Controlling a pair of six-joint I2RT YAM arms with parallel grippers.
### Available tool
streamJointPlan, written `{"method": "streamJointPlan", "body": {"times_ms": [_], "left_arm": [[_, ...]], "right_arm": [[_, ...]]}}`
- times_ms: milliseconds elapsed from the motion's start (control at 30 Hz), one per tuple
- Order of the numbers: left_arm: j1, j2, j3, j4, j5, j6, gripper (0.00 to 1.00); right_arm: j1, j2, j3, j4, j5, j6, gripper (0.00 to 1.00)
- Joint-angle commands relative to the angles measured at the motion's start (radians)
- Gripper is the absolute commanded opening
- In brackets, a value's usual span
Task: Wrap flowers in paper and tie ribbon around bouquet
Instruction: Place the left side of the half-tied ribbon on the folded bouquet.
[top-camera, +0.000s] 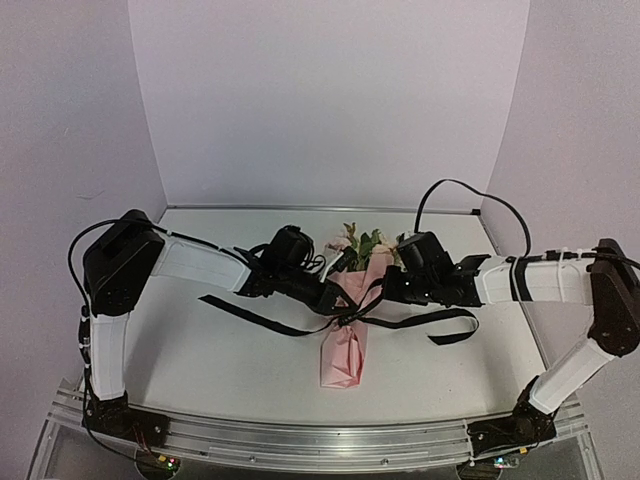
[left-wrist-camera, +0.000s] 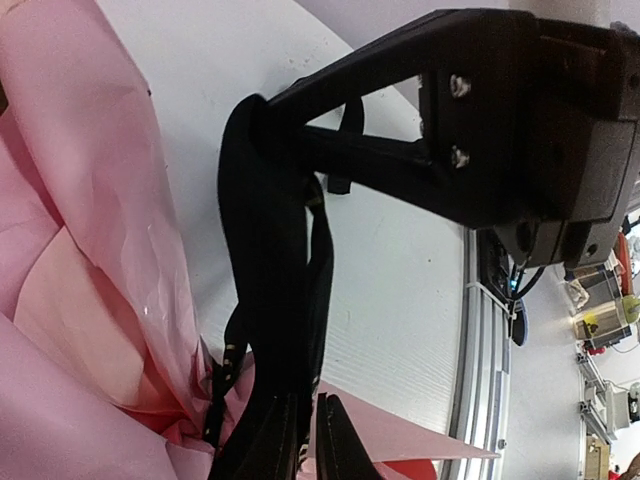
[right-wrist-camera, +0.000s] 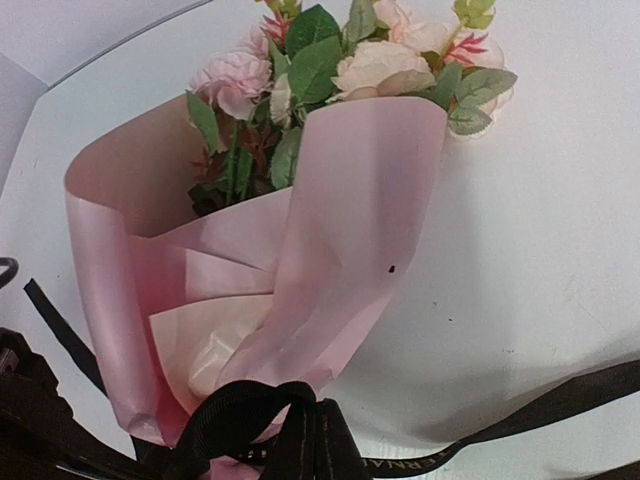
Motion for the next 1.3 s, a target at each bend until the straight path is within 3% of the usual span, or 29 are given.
{"method": "streamJointPlan", "body": {"times_ms": [0, 233, 467, 1000, 1267], "left_arm": [[-0.005, 0.004, 0.055, -0.02, -0.047, -0.009, 0.13], [-0.006, -0.007, 0.054, -0.026, -0.052, 0.004, 0.31], [-0.007, -0.005, 0.061, -0.045, -0.033, 0.029, 0.4], [-0.055, 0.006, 0.116, -0.182, -0.166, 0.159, 0.38], [-0.077, 0.015, 0.131, -0.214, -0.212, 0.209, 0.26]], "right_arm": [[-0.028, 0.02, 0.04, -0.012, -0.018, 0.051, 0.0], [-0.033, 0.037, 0.072, -0.034, -0.062, 0.053, 0.0], [-0.034, 0.037, 0.082, -0.055, -0.064, 0.059, 0.0], [-0.031, -0.014, 0.082, -0.169, -0.061, 0.143, 0.0], [-0.032, -0.005, 0.114, -0.192, -0.067, 0.148, 0.0]]}}
